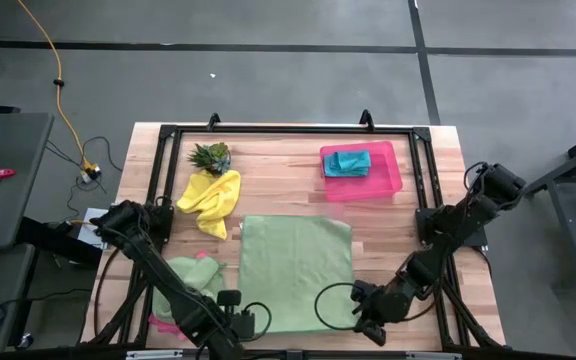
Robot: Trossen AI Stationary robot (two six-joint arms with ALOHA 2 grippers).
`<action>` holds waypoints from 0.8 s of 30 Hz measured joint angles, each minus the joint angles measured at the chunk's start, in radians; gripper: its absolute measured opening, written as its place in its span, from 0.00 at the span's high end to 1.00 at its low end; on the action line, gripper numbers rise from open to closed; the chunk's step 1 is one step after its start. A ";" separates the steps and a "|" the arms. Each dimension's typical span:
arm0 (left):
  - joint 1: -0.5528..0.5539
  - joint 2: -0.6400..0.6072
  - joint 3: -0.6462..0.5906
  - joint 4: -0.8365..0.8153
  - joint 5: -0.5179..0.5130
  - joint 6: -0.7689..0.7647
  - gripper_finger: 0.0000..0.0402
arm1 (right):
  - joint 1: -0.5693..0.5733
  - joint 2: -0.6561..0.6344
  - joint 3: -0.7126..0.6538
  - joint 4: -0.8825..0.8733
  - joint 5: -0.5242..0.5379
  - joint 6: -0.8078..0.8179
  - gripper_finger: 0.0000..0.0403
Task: Fold microfiber towels
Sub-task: Fold the right green microfiber cloth
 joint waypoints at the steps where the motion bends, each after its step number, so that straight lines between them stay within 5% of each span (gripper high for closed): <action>1: 0.007 -0.002 0.000 0.002 0.022 0.020 1.00 | 0.001 0.000 0.000 0.018 -0.016 0.008 1.00; 11: 0.094 -0.095 0.000 -0.143 0.046 0.267 1.00 | -0.066 0.000 0.000 0.026 -0.118 -0.041 1.00; 24: 0.292 -0.138 -0.019 -0.283 -0.211 0.443 1.00 | -0.217 -0.007 0.000 -0.276 -0.073 -0.133 1.00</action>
